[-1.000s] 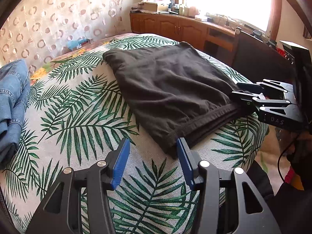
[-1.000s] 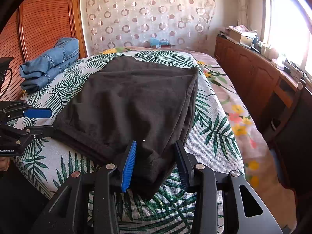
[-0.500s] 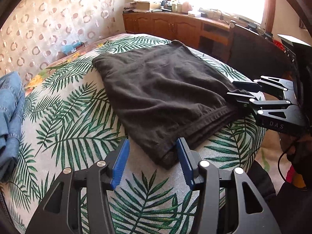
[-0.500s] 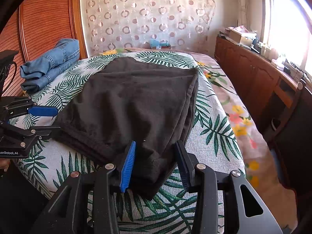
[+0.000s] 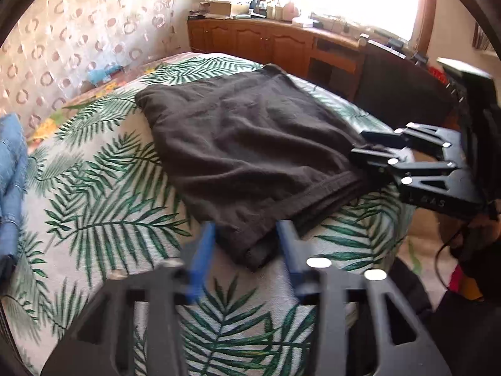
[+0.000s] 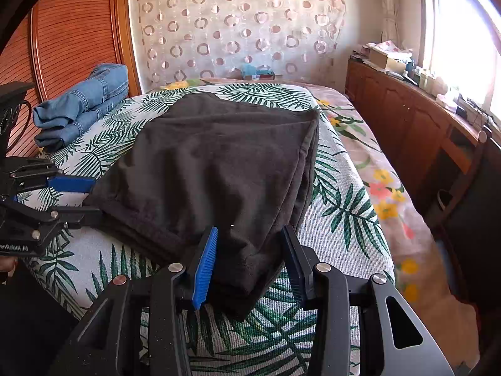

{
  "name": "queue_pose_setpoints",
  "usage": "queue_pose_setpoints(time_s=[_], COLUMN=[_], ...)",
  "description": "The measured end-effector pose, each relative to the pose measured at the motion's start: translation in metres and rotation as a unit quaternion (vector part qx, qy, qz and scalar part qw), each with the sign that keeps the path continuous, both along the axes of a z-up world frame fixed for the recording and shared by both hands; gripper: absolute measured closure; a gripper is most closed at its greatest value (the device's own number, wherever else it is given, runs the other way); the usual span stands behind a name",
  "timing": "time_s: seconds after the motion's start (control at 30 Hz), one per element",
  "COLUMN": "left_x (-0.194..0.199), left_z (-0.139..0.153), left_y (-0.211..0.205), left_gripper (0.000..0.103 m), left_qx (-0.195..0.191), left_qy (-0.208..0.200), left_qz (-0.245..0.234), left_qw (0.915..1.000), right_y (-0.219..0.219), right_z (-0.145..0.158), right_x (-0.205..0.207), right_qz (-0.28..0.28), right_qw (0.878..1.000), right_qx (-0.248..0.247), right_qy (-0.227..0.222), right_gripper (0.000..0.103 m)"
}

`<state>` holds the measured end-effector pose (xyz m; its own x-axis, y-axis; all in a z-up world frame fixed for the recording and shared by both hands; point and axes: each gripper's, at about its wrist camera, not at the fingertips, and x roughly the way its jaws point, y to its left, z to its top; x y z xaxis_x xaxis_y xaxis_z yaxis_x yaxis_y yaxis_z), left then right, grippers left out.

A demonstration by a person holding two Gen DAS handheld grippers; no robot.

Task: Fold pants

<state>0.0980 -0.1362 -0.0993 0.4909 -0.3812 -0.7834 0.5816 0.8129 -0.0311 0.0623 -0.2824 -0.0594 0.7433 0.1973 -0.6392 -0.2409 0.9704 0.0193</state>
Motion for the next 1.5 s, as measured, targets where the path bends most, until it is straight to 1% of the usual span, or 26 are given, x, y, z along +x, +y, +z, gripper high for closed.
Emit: queue_pose_setpoints(time_s=[0.07, 0.1, 0.2, 0.37, 0.47, 0.67, 0.83, 0.93, 0.97, 1.0, 1.03, 1.1, 1.17, 1.27, 1.37, 1.4, 1.47, 1.5], left_x=[-0.002, -0.003, -0.005, -0.017, -0.028, -0.033, -0.03, -0.031, -0.032, -0.032, -0.032, -0.03, -0.03, -0.025, -0.017, -0.014, -0.01, -0.009], left_z=[0.003, 0.004, 0.006, 0.013, 0.014, 0.007, 0.007, 0.01, 0.012, 0.013, 0.014, 0.015, 0.018, 0.017, 0.013, 0.011, 0.01, 0.011], left_y=[0.0, 0.001, 0.003, 0.008, 0.011, 0.009, 0.01, 0.014, 0.015, 0.015, 0.016, 0.017, 0.021, 0.022, 0.021, 0.02, 0.021, 0.021], left_gripper=[0.087, 0.09, 0.095, 0.097, 0.097, 0.097, 0.095, 0.09, 0.086, 0.079, 0.075, 0.059, 0.058, 0.057, 0.057, 0.043, 0.02, 0.02], left_qx=[0.005, 0.0, -0.006, -0.01, -0.011, 0.002, -0.006, -0.015, -0.014, -0.011, -0.01, -0.014, -0.017, -0.009, -0.005, -0.006, -0.013, -0.017], left_qy=[-0.011, -0.011, -0.012, -0.021, -0.019, -0.012, -0.003, -0.003, -0.005, -0.009, -0.011, -0.014, -0.017, -0.018, -0.012, -0.01, -0.01, -0.01], left_qz=[0.007, 0.006, 0.003, -0.002, -0.008, -0.006, 0.003, 0.008, 0.009, 0.013, 0.015, 0.019, 0.025, 0.032, 0.039, 0.041, 0.046, 0.048], left_qw=[0.9999, 0.9999, 0.9999, 0.9997, 0.9997, 0.9999, 1.0, 0.9999, 0.9998, 0.9998, 0.9998, 0.9996, 0.9994, 0.9993, 0.9992, 0.9991, 0.9988, 0.9986], right_y=[0.0, 0.0, 0.0, 0.001, 0.002, 0.001, -0.005, -0.011, -0.013, -0.014, -0.015, -0.014, -0.013, -0.014, -0.016, -0.016, -0.015, -0.015], right_z=[0.0, 0.0, -0.001, -0.001, -0.001, -0.001, 0.001, 0.002, 0.003, 0.004, 0.004, 0.005, 0.004, 0.005, 0.006, 0.007, 0.006, 0.006], right_x=[0.0, 0.0, 0.0, 0.001, 0.002, 0.004, 0.003, -0.001, -0.004, -0.006, -0.008, -0.011, -0.013, -0.014, -0.014, -0.014, -0.014, -0.014], right_qz=[0.001, 0.001, 0.003, 0.004, 0.003, 0.002, -0.003, -0.007, -0.006, -0.006, -0.005, -0.002, -0.001, 0.0, -0.001, -0.001, -0.001, -0.002], right_qw=[1.0, 1.0, 1.0, 1.0, 1.0, 1.0, 1.0, 1.0, 1.0, 1.0, 0.999, 1.0, 1.0, 0.999, 0.999, 0.999, 0.999, 0.999], right_qx=[0.001, 0.002, 0.001, -0.001, -0.006, 0.002, 0.012, 0.022, 0.025, 0.026, 0.028, 0.025, 0.018, 0.02, 0.025, 0.026, 0.027, 0.027], right_qy=[-0.001, -0.001, -0.001, -0.002, -0.002, 0.0, 0.009, 0.013, 0.014, 0.015, 0.016, 0.019, 0.023, 0.026, 0.026, 0.026, 0.025, 0.025], right_gripper=[0.06, 0.06, 0.059, 0.058, 0.058, 0.058, 0.058, 0.058, 0.058, 0.058, 0.058, 0.059, 0.061, 0.061, 0.061, 0.061, 0.061, 0.061])
